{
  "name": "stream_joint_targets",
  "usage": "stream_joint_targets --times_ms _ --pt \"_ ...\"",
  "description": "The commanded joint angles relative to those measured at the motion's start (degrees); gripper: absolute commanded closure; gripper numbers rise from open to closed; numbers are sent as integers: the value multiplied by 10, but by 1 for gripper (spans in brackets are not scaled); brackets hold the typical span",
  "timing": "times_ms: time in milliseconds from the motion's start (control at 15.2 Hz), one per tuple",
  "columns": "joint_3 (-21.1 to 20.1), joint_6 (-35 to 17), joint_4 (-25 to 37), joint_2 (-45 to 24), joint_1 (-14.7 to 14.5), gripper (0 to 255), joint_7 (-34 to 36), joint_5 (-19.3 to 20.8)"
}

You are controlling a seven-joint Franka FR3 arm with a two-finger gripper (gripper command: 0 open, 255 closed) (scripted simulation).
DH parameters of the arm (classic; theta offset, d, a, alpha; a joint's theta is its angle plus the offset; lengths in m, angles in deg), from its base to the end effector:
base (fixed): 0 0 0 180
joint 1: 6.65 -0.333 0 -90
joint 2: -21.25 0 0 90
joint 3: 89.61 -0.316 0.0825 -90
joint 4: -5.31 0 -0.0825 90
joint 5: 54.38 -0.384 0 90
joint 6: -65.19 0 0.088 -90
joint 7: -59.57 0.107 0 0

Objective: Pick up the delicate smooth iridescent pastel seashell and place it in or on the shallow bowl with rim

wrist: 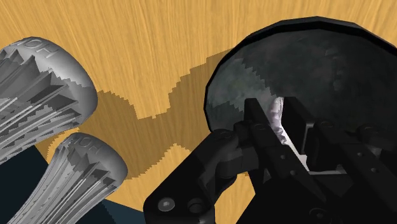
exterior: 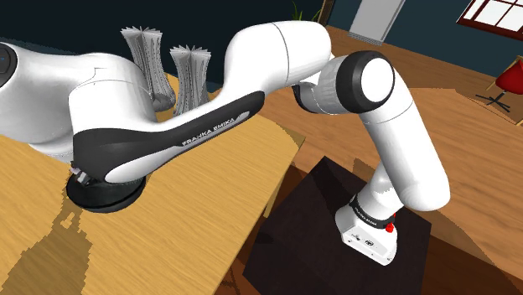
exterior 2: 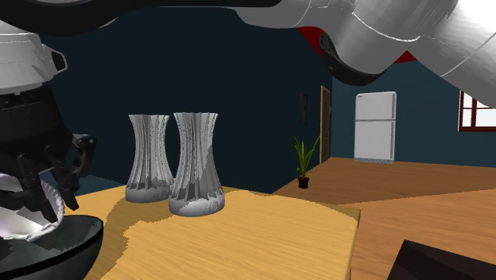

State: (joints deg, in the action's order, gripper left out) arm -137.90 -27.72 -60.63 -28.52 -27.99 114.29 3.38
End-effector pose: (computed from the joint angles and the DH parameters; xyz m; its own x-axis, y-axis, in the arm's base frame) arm 0.5063 0.5423 0.3723 0.9403 0.2654 0.2129 0.1835 -0.9225 0.3396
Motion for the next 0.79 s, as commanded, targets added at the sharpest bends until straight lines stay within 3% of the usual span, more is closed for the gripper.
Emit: stream_joint_targets --times_ms 0,330,594,726 --pt "0 0 0 0 0 0 0 0" --pt "0 0 0 0 0 0 0 0" --pt "-5 55 60 9 -36 0 -18 -9" --pt "-5 55 60 9 -36 0 -18 -9"
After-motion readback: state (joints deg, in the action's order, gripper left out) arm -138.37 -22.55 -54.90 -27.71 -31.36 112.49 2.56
